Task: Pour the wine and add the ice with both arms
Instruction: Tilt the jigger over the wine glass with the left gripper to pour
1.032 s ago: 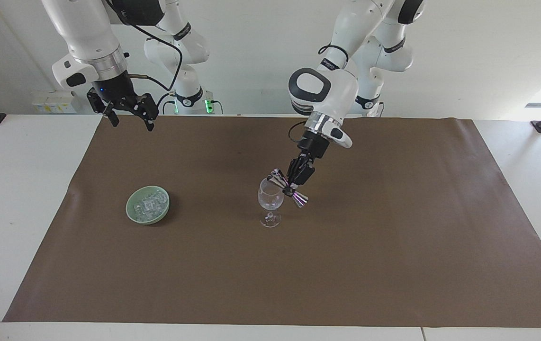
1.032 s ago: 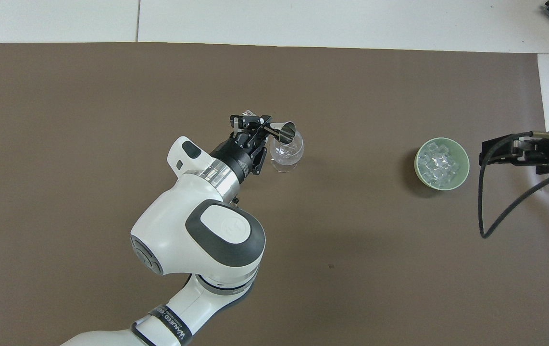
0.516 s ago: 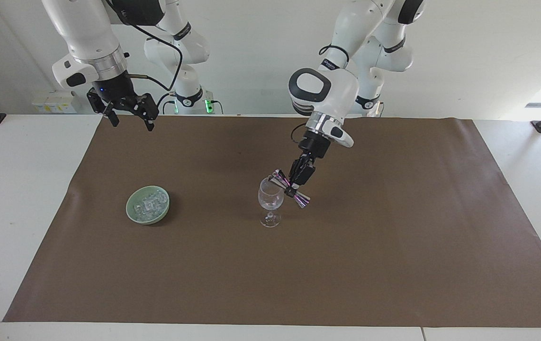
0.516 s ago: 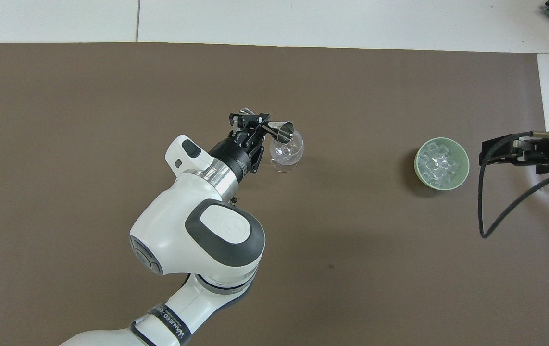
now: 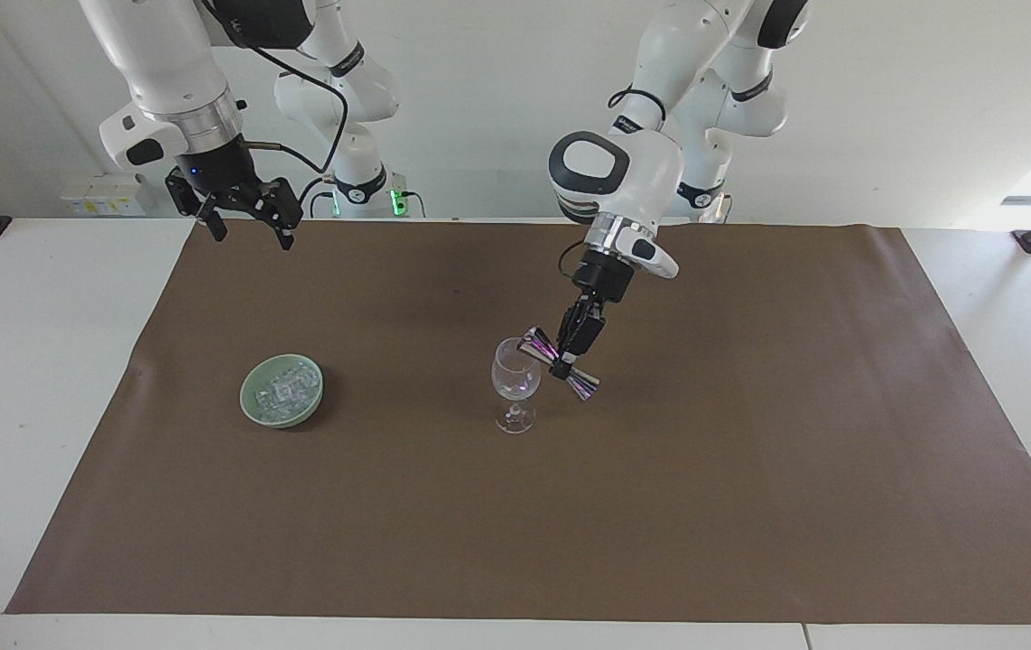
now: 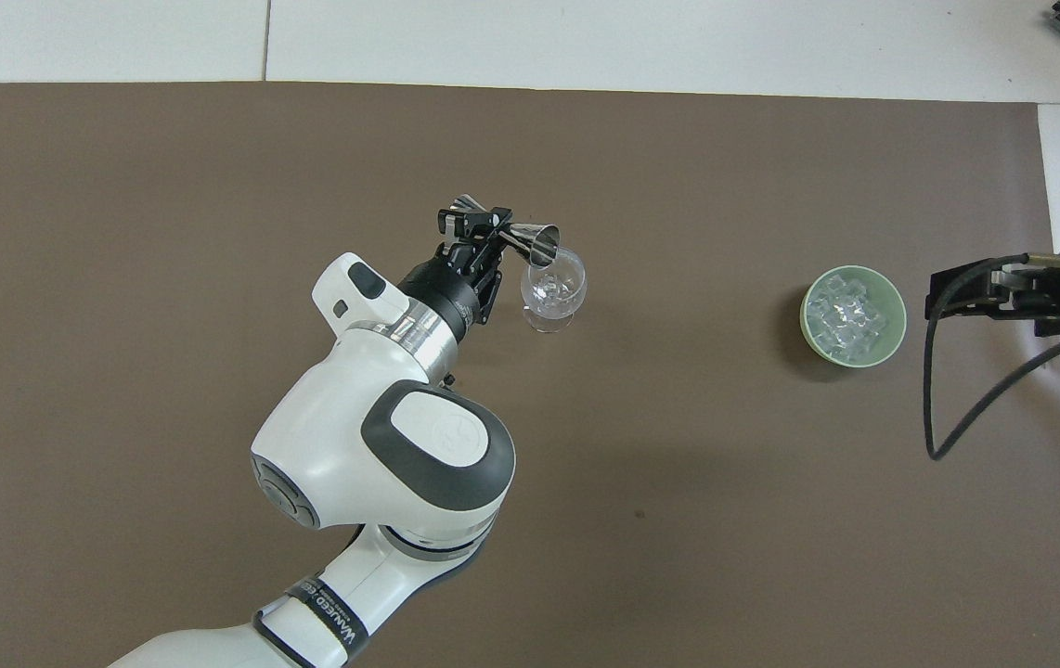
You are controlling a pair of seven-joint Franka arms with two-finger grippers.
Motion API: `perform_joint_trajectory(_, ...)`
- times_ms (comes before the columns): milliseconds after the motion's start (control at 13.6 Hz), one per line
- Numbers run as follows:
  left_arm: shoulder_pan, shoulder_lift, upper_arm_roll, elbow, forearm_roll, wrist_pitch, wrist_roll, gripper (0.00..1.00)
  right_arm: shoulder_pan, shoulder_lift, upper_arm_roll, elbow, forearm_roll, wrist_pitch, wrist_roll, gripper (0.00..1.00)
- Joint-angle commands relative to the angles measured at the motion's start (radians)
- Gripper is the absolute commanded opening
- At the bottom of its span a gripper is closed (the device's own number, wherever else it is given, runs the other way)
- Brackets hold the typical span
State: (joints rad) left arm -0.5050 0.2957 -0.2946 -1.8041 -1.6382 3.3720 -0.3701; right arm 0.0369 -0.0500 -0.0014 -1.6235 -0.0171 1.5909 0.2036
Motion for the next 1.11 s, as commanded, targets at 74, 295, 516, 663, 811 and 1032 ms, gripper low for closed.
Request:
perform_joint_trajectory(74, -0.018, 0.028, 0.011, 0.031, 0.020, 0.049, 0.019, 0.00, 0.003, -0.019, -0.005, -0.022, 0.003, 0.004, -0.023, 1.00)
perform_joint_trajectory(295, -0.032, 0.034, 0.012, 0.032, 0.021, 0.066, 0.046, 0.00, 0.003, -0.019, -0.005, -0.022, 0.003, 0.004, -0.023, 1.00)
perform_joint_trajectory(516, -0.033, 0.036, 0.011, 0.032, 0.041, 0.073, 0.053, 0.00, 0.003, -0.019, -0.005, -0.022, 0.003, 0.004, -0.023, 1.00)
perform_joint_trajectory(663, -0.035, 0.036, 0.012, 0.031, 0.043, 0.075, 0.078, 0.00, 0.003, -0.019, -0.005, -0.022, 0.003, 0.004, -0.023, 1.00)
perform_joint_trajectory(811, -0.035, 0.036, 0.011, 0.031, 0.043, 0.078, 0.102, 0.00, 0.003, -0.019, -0.005, -0.022, 0.003, 0.004, -0.023, 1.00)
perform_joint_trajectory(1032, -0.044, 0.034, 0.011, 0.031, 0.043, 0.086, 0.137, 0.00, -0.002, -0.019, -0.005, -0.022, 0.003, 0.004, -0.030, 1.00)
